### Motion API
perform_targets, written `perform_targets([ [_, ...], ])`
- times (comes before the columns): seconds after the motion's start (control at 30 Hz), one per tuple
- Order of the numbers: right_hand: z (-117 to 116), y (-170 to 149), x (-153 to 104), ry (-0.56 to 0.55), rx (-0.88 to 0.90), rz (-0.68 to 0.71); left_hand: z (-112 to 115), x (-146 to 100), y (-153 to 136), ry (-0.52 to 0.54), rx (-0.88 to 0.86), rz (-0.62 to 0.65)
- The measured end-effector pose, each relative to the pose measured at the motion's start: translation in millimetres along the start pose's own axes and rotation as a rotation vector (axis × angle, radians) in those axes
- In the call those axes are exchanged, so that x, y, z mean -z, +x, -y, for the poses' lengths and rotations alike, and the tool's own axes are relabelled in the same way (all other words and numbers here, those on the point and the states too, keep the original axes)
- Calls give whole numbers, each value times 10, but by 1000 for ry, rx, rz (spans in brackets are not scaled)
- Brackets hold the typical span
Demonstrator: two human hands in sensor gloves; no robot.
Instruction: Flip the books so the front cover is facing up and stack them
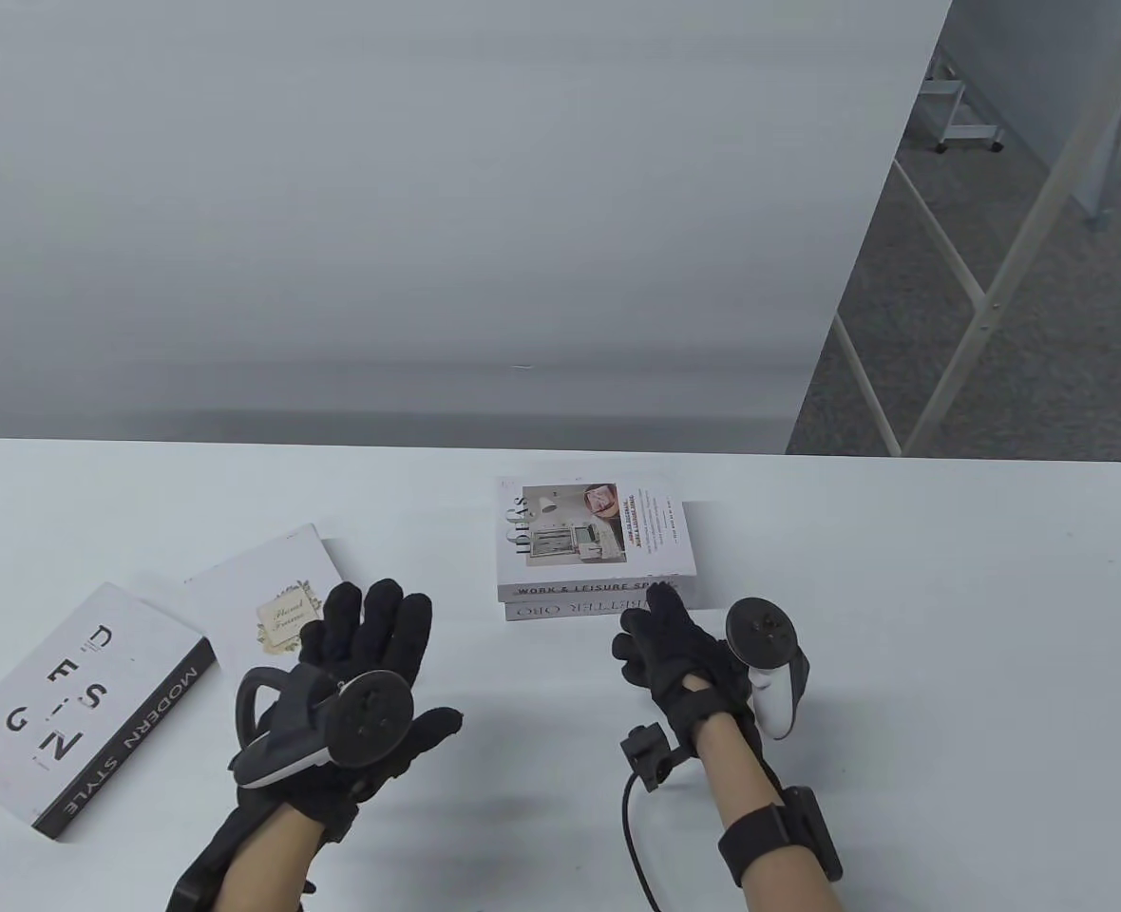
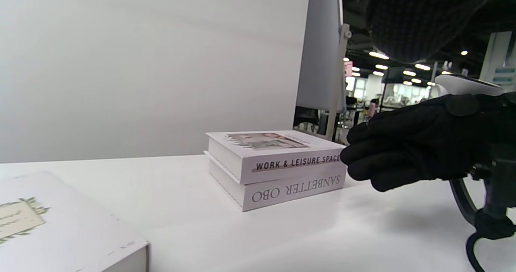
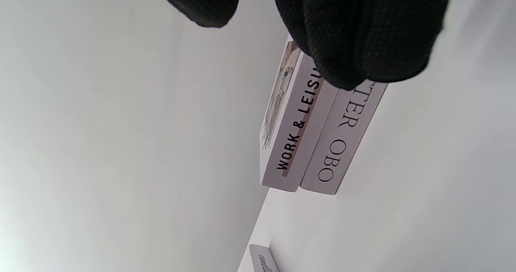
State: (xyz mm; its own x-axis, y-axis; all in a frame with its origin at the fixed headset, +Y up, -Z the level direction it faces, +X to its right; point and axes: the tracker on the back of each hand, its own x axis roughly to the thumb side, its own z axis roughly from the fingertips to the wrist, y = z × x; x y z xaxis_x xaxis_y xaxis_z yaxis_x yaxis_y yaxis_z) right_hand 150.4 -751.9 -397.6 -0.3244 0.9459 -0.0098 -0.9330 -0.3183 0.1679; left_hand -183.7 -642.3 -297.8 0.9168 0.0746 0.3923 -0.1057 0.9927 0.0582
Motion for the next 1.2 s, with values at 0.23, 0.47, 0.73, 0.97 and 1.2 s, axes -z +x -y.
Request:
perform_targets([
  [0.23,127,231,-449,87,-397,232,217,96,133,-47,45,40],
  [0.47,218,323,-829,134,-523,335,487,172,297,-93,193,58],
  [0.73,517,272,-965,70,-827,283,792,239,224,-213,84,45],
  [0.97,606,347,-1007,41,-1008,251,987,332,-16,-258,85,-40],
  [1.2,625,496,-1060,40,-1005,275,1070,481,-537,-299,89,-214],
])
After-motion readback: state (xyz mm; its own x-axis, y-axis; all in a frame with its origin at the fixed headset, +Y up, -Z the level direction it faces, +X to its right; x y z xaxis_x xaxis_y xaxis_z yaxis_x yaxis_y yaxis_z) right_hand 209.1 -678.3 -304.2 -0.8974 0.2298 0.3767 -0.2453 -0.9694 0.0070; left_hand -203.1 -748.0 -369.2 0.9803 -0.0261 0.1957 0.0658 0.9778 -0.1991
